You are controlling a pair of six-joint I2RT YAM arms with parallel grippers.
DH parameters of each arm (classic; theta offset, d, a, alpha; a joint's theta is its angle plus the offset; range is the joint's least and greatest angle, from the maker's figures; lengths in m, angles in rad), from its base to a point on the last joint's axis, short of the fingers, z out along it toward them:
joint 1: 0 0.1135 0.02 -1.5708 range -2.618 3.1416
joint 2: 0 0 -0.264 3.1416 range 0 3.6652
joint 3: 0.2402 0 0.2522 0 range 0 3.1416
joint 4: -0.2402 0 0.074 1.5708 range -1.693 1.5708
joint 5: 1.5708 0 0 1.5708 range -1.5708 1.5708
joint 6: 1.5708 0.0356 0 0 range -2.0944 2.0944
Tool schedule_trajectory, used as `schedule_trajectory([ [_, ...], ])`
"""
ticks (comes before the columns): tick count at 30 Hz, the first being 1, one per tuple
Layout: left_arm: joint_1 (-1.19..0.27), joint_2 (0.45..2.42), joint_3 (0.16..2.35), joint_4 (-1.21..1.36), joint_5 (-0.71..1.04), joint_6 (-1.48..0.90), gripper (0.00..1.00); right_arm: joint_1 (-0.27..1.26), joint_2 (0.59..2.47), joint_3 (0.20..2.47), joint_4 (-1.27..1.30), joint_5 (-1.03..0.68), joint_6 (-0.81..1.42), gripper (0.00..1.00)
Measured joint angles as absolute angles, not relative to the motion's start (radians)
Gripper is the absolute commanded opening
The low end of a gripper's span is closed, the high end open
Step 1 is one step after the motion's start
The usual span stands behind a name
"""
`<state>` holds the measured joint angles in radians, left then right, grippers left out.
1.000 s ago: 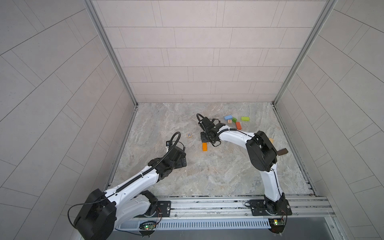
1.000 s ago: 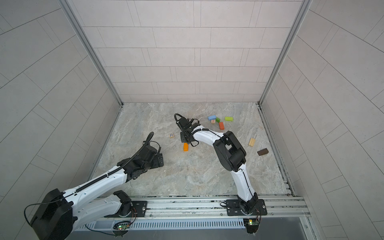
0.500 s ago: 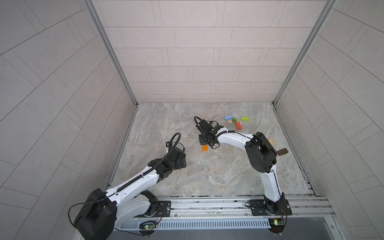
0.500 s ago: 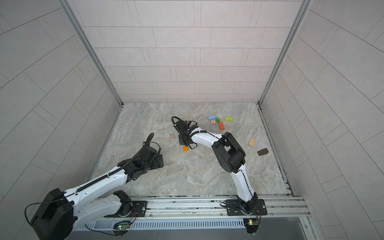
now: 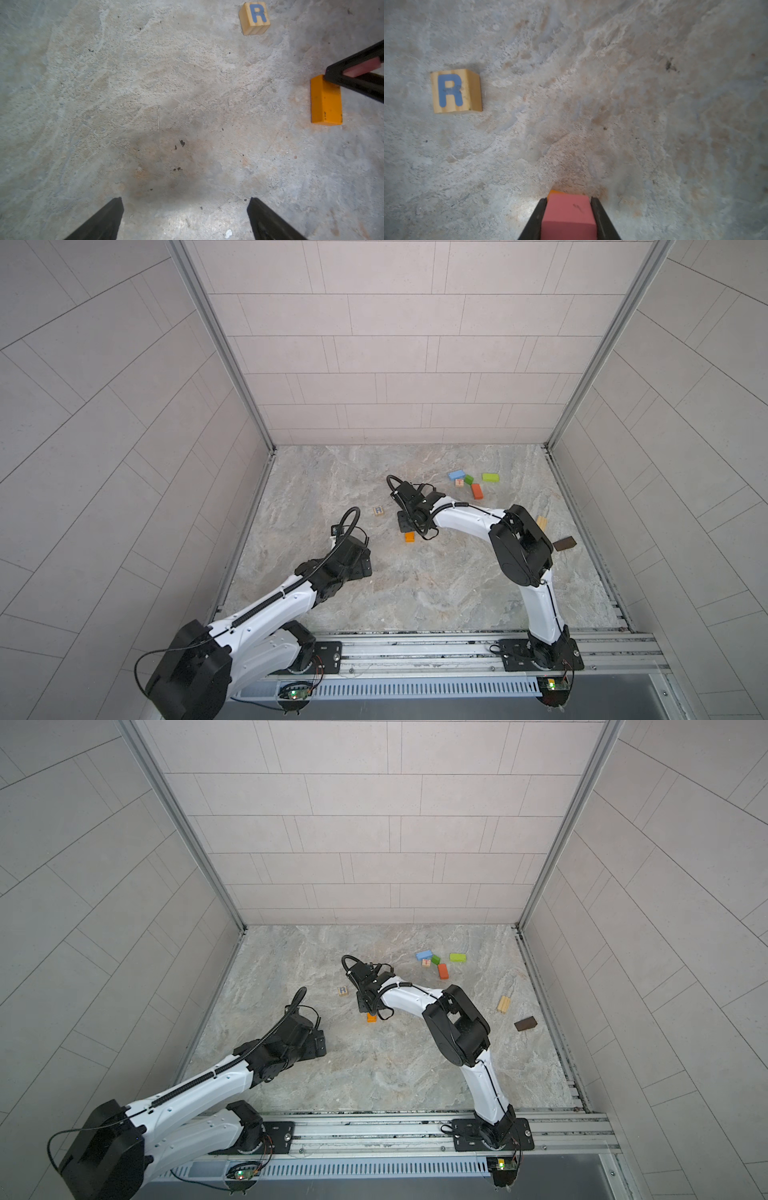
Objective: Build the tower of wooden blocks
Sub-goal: 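Carry the pink block over the orange block and lower it on top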
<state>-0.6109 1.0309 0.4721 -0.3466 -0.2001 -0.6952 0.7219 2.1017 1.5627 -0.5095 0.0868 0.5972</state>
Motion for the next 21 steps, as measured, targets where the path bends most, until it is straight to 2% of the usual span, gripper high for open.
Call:
schedule_trajectory([
  [12, -0.608, 1.020, 0.472, -0.347, -0.204, -0.695, 1.00, 0.736, 2.102, 1.563, -0.520, 0.093, 0.597, 0.33],
  [21, -0.608, 1.010, 0.465, -0.348, -0.204, -0.695, 1.00, 0.739, 2.102, 1.563, -0.521, 0.093, 0.600, 0.39],
])
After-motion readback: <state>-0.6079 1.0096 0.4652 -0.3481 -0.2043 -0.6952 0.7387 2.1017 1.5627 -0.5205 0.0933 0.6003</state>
